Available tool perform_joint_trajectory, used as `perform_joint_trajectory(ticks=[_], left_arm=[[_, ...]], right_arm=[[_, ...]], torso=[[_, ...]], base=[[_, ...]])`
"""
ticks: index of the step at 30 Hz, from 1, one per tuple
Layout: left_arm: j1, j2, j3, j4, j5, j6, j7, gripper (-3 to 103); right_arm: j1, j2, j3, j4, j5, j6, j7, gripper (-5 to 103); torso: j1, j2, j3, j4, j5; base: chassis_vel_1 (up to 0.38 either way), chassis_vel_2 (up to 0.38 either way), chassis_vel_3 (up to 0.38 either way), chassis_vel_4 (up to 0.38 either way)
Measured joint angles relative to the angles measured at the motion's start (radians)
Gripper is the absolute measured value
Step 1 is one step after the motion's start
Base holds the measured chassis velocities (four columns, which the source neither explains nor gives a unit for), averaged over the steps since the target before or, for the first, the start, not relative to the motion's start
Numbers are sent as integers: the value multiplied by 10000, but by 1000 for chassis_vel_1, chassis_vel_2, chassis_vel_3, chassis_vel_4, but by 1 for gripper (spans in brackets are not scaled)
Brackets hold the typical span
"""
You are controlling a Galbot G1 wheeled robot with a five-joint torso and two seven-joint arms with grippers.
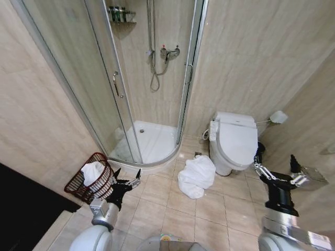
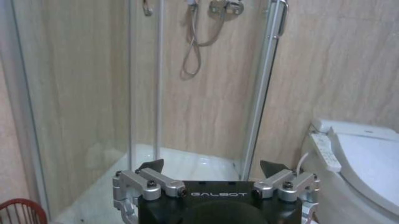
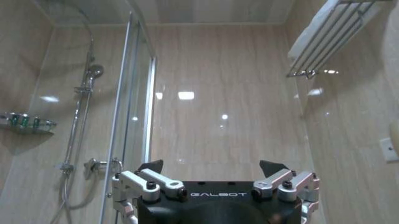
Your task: Discard the used towel into the hamper.
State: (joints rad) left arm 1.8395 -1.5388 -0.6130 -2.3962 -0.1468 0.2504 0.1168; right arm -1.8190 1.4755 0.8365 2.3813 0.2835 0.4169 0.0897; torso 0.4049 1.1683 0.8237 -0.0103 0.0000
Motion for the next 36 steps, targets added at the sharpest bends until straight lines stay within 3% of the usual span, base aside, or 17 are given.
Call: perform_joint_trajectory(ticks=[16,36], left_arm=[[0,0,0,0,-1,0,0,100],[0,0,0,0,0,0,0,100]], right_arm=[[0,0,0,0,0,0,0,100],[0,0,0,0,0,0,0,100]], torso=[[-388,-842,-453,0,0],[-752,-1618,-864,2,0]], base=[[-25,-27,-24,-24],[-5,-4,-4,-5]])
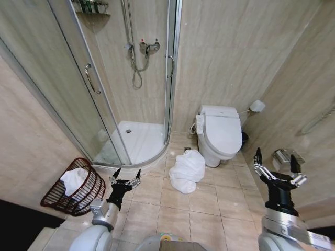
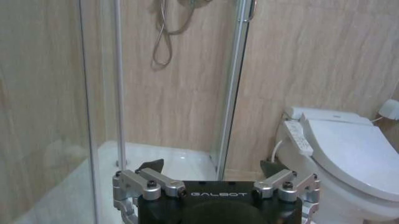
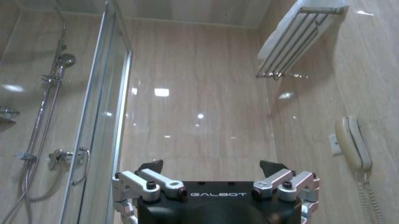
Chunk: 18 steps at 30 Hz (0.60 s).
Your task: Discard the used towel into the hamper.
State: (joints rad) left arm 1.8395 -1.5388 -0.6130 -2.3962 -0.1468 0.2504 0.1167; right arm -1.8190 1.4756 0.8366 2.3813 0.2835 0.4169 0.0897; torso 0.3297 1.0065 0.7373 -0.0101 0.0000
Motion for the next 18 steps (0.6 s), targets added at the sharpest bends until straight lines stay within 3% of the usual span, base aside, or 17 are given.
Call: perform_joint_trajectory(ticks=[18], left_arm=[[0,0,0,0,0,0,0,100]], right_arm=[[0,0,-1,0,0,0,0,100]], torso=[[-409,-923,-511,0,0]], base=[[0,0,0,0]])
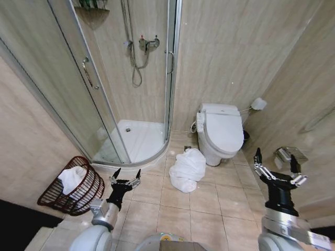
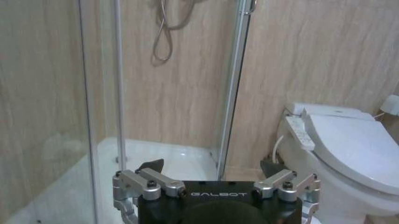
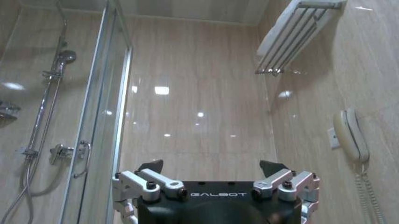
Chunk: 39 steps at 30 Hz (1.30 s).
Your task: Discard the used towel into the hamper.
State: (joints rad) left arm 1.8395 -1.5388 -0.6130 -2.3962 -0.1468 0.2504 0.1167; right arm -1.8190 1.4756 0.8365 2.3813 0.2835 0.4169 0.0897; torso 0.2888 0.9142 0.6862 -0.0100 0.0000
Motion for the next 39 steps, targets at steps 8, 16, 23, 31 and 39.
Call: perform_joint_trajectory(ticks=[8,16,23,31,39], left_arm=[[0,0,0,0,0,0,0,100],[0,0,0,0,0,0,0,100],[0,0,0,0,0,0,0,100],[0,0,0,0,0,0,0,100],[0,0,0,0,0,0,0,100]], right_arm=[[0,0,1,0,0,0,0,100],[0,0,1,0,0,0,0,100],[0,0,0,0,0,0,0,100],[0,0,1,0,0,0,0,100],[0,0,1,0,0,0,0,100]], torso=[[-147,-328,-182,0,0],[-320,-708,-390,0,0],[-440,-995,-556,0,0],[-600,-1349,-751,0,0],[-750,-1702,-953,0,0]], base=[[0,0,0,0],[0,0,0,0],[0,0,0,0],[0,0,0,0],[0,0,0,0]])
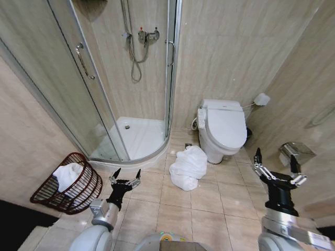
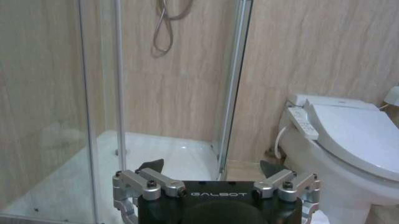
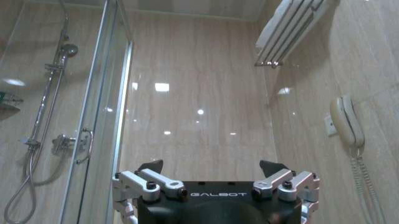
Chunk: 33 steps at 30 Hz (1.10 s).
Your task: Discard the used towel into the hamper.
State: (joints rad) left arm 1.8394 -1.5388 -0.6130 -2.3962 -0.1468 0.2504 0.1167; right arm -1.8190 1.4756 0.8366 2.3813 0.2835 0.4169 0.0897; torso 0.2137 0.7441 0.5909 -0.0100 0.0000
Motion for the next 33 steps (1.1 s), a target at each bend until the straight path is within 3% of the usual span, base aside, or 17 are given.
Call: perform_joint_trajectory(ticks=[33], left_arm=[[0,0,0,1,0,0,0,100]], right_arm=[[0,0,-1,0,0,-1,0,100]], torso=[[-580,-1334,-755,2,0]], base=[[-14,-14,-14,-14]])
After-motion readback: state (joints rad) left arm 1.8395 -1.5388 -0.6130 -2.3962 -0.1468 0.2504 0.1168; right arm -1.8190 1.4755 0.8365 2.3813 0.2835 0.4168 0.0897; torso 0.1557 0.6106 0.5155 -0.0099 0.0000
